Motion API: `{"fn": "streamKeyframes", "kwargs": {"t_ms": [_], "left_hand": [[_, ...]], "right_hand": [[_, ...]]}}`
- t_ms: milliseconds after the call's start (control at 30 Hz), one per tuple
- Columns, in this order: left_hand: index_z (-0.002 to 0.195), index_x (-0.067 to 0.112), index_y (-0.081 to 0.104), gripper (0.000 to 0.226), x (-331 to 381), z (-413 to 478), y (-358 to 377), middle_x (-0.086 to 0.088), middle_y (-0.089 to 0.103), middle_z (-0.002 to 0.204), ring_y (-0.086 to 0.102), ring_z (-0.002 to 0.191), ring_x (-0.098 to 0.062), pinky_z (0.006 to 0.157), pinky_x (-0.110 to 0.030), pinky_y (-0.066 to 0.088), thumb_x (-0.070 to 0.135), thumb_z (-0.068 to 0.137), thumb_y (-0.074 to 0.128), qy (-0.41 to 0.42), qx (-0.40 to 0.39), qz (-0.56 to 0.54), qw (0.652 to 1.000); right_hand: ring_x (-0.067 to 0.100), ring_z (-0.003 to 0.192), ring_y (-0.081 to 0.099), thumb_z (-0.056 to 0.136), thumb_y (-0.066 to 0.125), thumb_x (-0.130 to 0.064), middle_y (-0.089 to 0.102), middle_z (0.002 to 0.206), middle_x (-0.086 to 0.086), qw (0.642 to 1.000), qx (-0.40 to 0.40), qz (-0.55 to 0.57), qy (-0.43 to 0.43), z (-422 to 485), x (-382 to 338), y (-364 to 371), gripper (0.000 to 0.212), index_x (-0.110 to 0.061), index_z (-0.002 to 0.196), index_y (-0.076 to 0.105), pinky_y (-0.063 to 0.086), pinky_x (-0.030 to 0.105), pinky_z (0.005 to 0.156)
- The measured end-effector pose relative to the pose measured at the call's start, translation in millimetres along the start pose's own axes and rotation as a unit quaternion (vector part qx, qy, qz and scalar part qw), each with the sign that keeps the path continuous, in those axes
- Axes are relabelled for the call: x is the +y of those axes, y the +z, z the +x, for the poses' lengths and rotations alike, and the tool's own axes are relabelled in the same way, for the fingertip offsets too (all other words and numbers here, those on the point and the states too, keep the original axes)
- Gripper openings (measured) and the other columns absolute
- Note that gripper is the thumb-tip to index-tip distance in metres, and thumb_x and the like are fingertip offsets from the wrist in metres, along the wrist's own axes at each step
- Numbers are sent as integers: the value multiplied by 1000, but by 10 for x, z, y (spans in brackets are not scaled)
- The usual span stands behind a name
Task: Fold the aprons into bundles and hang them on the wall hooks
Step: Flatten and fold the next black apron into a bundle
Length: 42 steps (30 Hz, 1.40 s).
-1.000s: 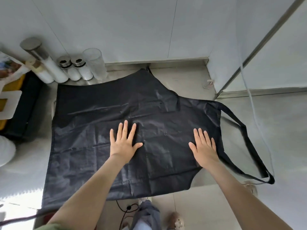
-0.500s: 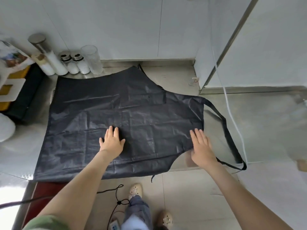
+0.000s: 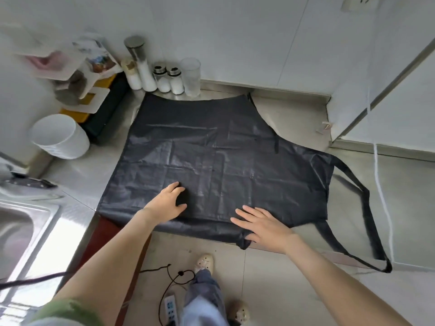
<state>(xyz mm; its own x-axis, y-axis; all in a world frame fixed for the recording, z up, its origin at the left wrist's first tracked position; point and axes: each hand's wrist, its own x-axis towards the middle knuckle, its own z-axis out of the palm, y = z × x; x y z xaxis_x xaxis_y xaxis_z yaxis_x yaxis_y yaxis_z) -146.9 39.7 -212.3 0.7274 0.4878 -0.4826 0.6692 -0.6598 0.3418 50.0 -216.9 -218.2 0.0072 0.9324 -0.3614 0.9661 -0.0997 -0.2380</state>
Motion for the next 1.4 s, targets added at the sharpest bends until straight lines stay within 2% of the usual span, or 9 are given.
{"fn": "streamKeyframes", "kwargs": {"t_ms": [267,500,633,800,933,1033,1167,1267,1400], "left_hand": [[146,23,35,124,-98,-298,-60,6,36,150,29,140,-14,121,-38,10,102,51,26,103,51,-19,993],[139,8,34,107,-85,-364,114,-11,56,132,58,117,-27,103,-53,42,41,51,85,117,190,248,943],[106,10,61,42,-134,-338,-19,-6,63,95,62,87,-27,81,-39,50,25,72,81,24,260,240,935],[94,12,64,18,-147,-267,-154,-5,64,86,62,84,-30,75,-38,41,28,89,68,-21,238,172,956],[112,16,58,32,-27,-159,-254,-3,63,107,55,106,-27,89,-38,30,42,98,47,-86,217,144,962],[110,8,52,35,61,-124,-322,-10,58,105,54,101,-31,87,-40,38,38,92,60,-134,277,141,941],[107,8,41,19,135,-4,-294,-13,62,102,62,91,-30,68,-34,45,21,98,50,-117,257,84,956],[122,11,42,48,104,9,-152,-9,55,122,55,111,-27,85,-36,45,48,93,52,-44,178,98,978],[150,11,27,94,-98,-3,67,-7,27,155,27,142,-26,115,-44,21,65,79,59,6,111,218,970]], "right_hand": [[27,122,52,102,39,-31,62,128,2,926,76,295,223,220,36,-432,31,-19,121,61,37,32,94],[26,109,57,101,41,-35,66,113,6,871,166,378,267,354,72,-800,34,-10,104,65,40,35,91],[29,92,55,100,45,-32,57,84,3,870,196,354,281,377,86,-873,34,-16,71,52,37,36,78],[30,110,44,91,59,-18,49,114,8,904,258,105,324,405,32,-811,20,-11,109,54,34,38,90],[33,98,58,95,42,-5,55,117,12,931,241,153,228,435,-289,-800,30,-13,124,43,39,34,74],[27,113,58,98,42,-11,47,139,10,959,159,198,128,464,-429,-694,43,-18,138,29,47,30,87],[21,149,8,90,62,-29,10,160,-2,982,59,151,100,558,-292,-473,76,-25,149,14,12,37,121],[17,149,-5,91,60,-27,5,161,-5,988,39,81,128,628,-169,-389,79,-27,152,10,-3,38,121],[20,139,28,90,48,-5,41,142,1,977,89,33,193,649,-30,-381,60,-21,146,30,5,33,118]]}}
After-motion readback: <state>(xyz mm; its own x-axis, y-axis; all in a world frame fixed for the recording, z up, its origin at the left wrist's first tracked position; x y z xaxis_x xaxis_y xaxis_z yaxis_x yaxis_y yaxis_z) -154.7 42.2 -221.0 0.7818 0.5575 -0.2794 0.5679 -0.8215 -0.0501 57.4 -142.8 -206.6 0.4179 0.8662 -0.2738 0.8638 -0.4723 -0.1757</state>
